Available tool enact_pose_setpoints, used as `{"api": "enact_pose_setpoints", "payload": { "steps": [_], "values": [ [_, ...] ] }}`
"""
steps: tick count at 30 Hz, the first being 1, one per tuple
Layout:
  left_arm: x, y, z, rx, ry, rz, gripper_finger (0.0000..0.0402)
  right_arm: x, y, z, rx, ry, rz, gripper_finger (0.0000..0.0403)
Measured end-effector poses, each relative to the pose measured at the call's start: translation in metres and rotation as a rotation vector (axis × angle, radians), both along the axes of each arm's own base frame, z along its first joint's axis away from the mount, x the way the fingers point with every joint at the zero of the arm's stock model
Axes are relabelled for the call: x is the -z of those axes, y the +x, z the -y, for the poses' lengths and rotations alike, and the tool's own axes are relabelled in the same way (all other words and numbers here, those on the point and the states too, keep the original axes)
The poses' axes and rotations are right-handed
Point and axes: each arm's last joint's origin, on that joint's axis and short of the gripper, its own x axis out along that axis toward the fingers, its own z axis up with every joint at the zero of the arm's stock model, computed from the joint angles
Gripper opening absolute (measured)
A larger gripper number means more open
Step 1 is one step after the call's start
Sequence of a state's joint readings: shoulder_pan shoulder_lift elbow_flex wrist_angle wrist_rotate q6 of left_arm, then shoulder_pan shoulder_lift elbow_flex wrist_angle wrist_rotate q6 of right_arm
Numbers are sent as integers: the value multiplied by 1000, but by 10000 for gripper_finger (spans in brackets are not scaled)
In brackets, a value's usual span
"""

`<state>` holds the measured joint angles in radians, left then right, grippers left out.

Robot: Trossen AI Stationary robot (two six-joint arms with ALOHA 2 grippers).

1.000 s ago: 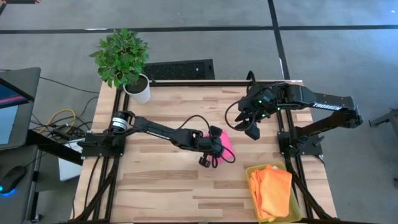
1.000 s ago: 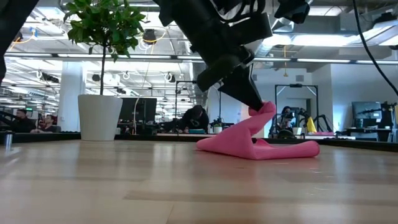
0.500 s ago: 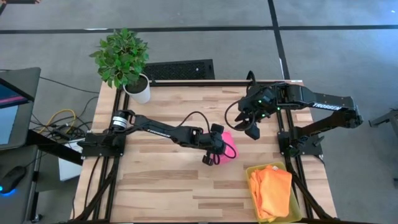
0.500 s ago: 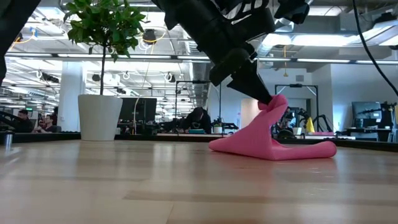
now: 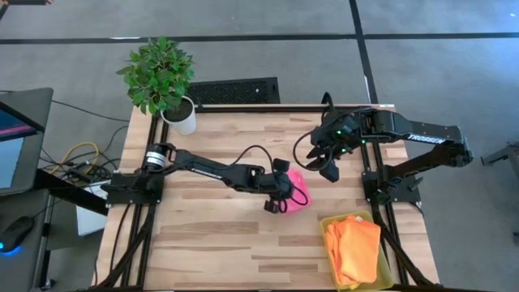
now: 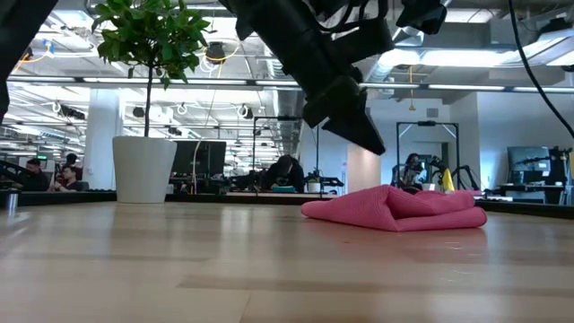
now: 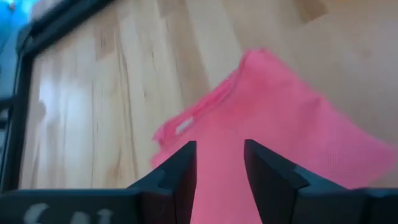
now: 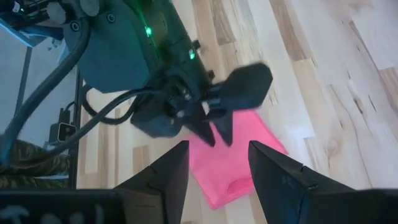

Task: Fold microfiber towels
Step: Stack the folded pink cloth on top of the folded orange cloth in the yellow bin

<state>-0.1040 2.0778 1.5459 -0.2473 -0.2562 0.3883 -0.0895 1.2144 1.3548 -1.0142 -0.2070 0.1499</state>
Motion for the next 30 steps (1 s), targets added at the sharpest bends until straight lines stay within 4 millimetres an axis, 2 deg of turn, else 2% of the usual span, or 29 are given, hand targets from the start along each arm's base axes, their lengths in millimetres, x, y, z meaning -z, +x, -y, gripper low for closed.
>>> {"api": "enact_pose_setpoints", "payload": {
  "steps": [4, 9, 12, 19, 22, 30],
  "values": [
    [-8, -11, -3, -122, -10, -67, 126, 3, -3, -3, -13, 3, -46, 188],
    [-44, -34, -10, -214, -81, -108, 124, 8, -6, -21, -199, -76, -72, 188],
    [-65, -51, -12, -248, -98, -121, 124, 20, -5, -36, -336, -128, -72, 188],
    [-115, -87, -15, -332, -179, -56, 124, 79, 7, -62, -452, -135, -118, 188],
    [-132, -100, -15, -357, -199, -16, 124, 107, 18, -72, -487, -137, -112, 188],
    [-157, -120, -16, -385, -251, 62, 124, 170, 42, -95, -561, -199, -306, 188]
  ]
}}
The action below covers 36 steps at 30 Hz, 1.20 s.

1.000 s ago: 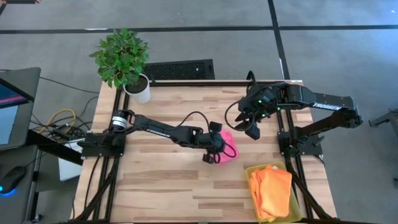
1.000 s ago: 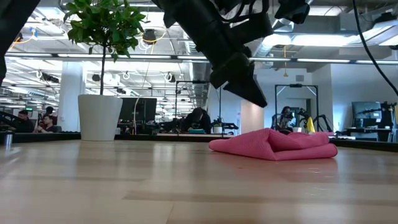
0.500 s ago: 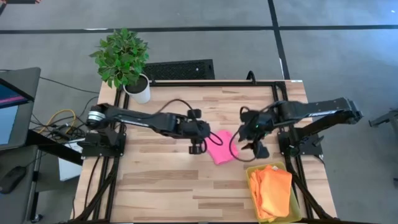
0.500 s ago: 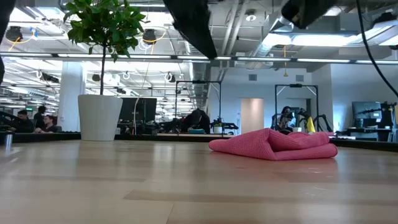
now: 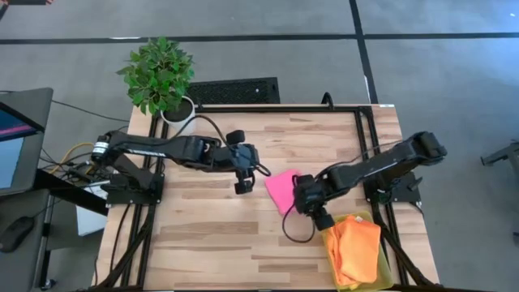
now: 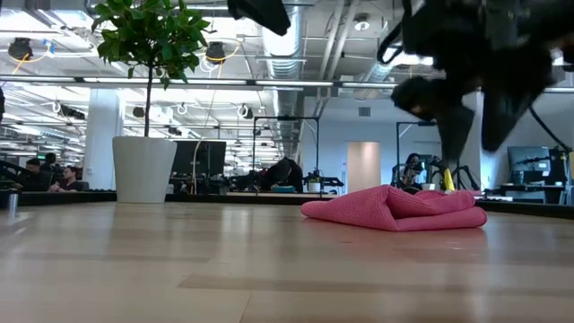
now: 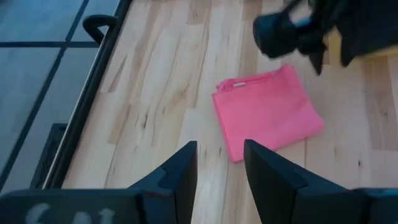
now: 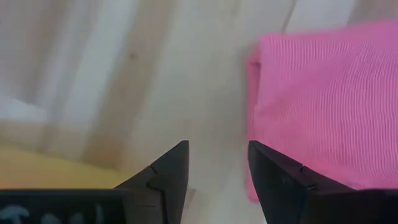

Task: Fold microfiber towels
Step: Stack the folded pink cloth on top of the folded orange cloth in the yellow bin

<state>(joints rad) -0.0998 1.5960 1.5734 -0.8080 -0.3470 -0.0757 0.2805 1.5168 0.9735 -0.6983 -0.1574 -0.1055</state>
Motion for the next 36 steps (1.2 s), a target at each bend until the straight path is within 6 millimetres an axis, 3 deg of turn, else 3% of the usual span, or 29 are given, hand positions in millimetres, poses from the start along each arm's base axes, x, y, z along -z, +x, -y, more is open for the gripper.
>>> {"api": "enact_pose_setpoints", "payload": {
  "steps": [6, 14, 20, 24, 29, 36],
  "values": [
    [-2, -2, 0, 0, -1, 2, 124, 29, 8, -7, 1, -170, -59, 188],
    [-2, -2, 0, 0, 0, 0, 124, 51, 12, -6, -18, -314, -106, 188],
    [-1, -3, 0, 0, 0, -6, 124, 69, 16, -7, -66, -319, -176, 188],
    [-1, -3, 0, 0, 0, -6, 124, 70, 15, -6, -10, -314, -196, 180],
    [-1, -3, 0, 0, 0, -6, 124, 70, 15, -1, 111, -301, -215, 131],
    [-1, -3, 0, 0, 0, -6, 124, 69, 16, 8, 153, -313, -215, 17]
  ]
}}
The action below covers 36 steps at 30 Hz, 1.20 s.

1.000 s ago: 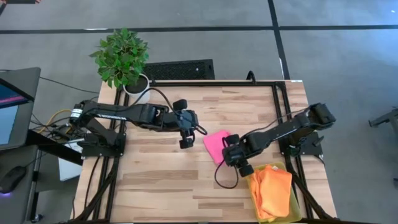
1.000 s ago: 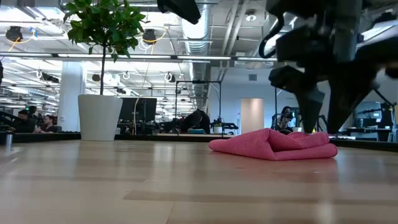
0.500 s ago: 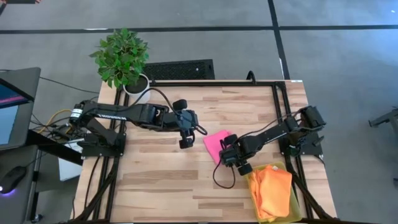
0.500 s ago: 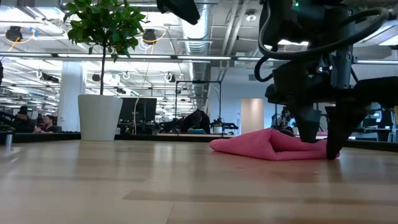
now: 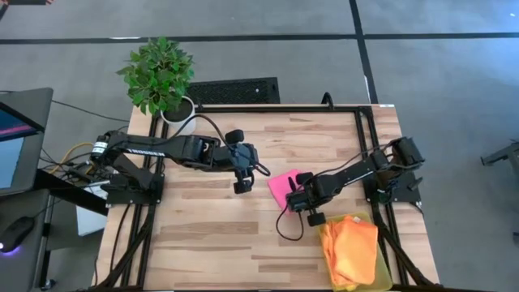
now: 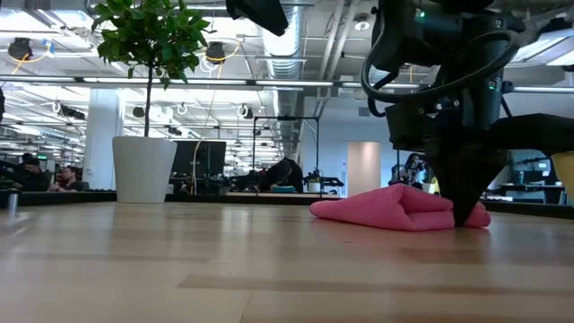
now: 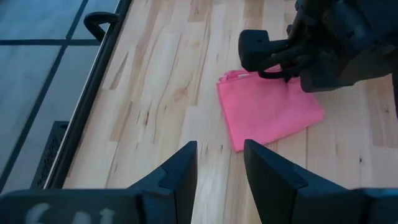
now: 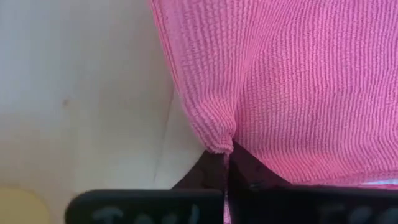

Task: Fold microfiber towels
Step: Stack the folded pink cloth on top of the folded orange cloth in the yellow bin

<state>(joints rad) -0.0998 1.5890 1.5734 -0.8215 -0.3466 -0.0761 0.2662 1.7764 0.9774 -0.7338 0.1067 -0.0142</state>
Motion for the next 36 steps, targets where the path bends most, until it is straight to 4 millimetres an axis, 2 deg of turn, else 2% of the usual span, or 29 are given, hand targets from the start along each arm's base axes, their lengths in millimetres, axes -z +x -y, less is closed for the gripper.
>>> {"api": "enact_pose_setpoints", "payload": {
  "steps": [7, 13, 21, 24, 30, 36],
  "values": [
    [0, 0, 0, 0, 0, 0, 124, -12, -3, 10, -5, 9, 18, 17],
    [0, 0, 0, 0, 0, 0, 124, -37, -12, 17, 17, 29, 61, 11],
    [0, 0, 0, 0, 1, 0, 124, -76, -42, 18, 186, 143, 44, 6],
    [0, 0, 0, 5, 6, -3, 124, -91, -60, 10, 241, 177, 24, 4],
    [0, 0, 0, 5, 5, -2, 124, -120, -95, -14, 369, 367, 20, 4],
    [0, 0, 0, 4, 4, -1, 124, -131, -127, -49, 387, 449, -25, 3]
  ]
}}
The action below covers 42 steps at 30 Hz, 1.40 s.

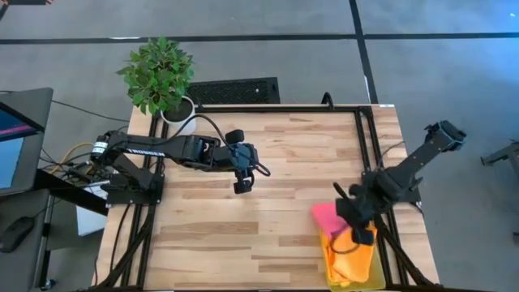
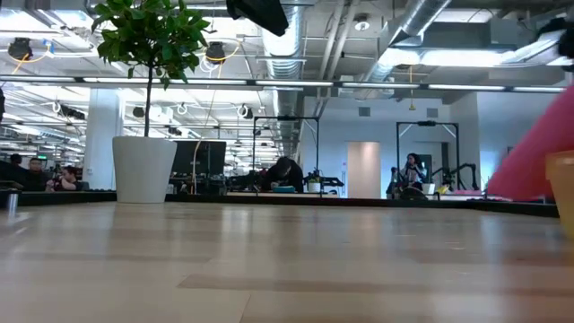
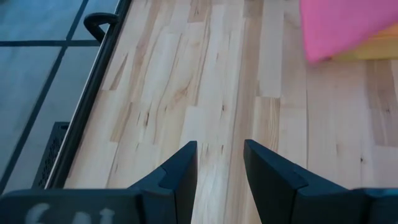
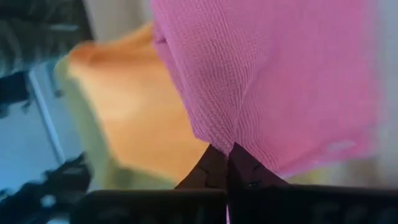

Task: Fold microfiber towels
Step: Stack the folded pink cloth on top of the folded orange cloth in the yellow bin, then return to Home Position

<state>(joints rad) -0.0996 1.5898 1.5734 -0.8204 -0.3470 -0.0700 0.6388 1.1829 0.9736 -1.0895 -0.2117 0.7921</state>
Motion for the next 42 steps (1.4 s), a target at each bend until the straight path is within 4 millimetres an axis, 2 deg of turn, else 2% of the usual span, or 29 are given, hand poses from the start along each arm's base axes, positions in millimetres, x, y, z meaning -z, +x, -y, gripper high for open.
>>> {"api": "enact_pose_setpoints", "payload": {
  "steps": [4, 8, 15, 18, 26, 30, 35, 38, 42],
  "values": [
    [0, 0, 0, -1, -1, 1, 124, -1, -14, -26, -25, 83, -22, 6],
    [0, 0, 0, -1, -1, 3, 124, 1, -18, -51, -37, 160, -15, 7],
    [0, 0, 0, -2, -2, 4, 124, 25, -18, -80, -62, 121, -92, 8],
    [0, 0, 0, -2, -2, 4, 124, 34, -14, -85, -74, 119, -153, 17],
    [0, 0, 0, -2, -2, 4, 124, 49, -3, -88, -129, 192, -322, 70],
    [0, 0, 0, 2, 2, 2, 124, 52, 0, -87, -158, 199, -325, 104],
    [0, 0, 0, 16, 15, -10, 124, 52, 2, -86, -159, 205, -324, 165],
    [1, -1, 0, 17, 17, -23, 124, 51, 4, -84, -145, 250, -380, 196],
    [-3, -8, -1, 14, 15, -31, 115, 49, 9, -79, -143, 333, -453, 201]
  ]
}}
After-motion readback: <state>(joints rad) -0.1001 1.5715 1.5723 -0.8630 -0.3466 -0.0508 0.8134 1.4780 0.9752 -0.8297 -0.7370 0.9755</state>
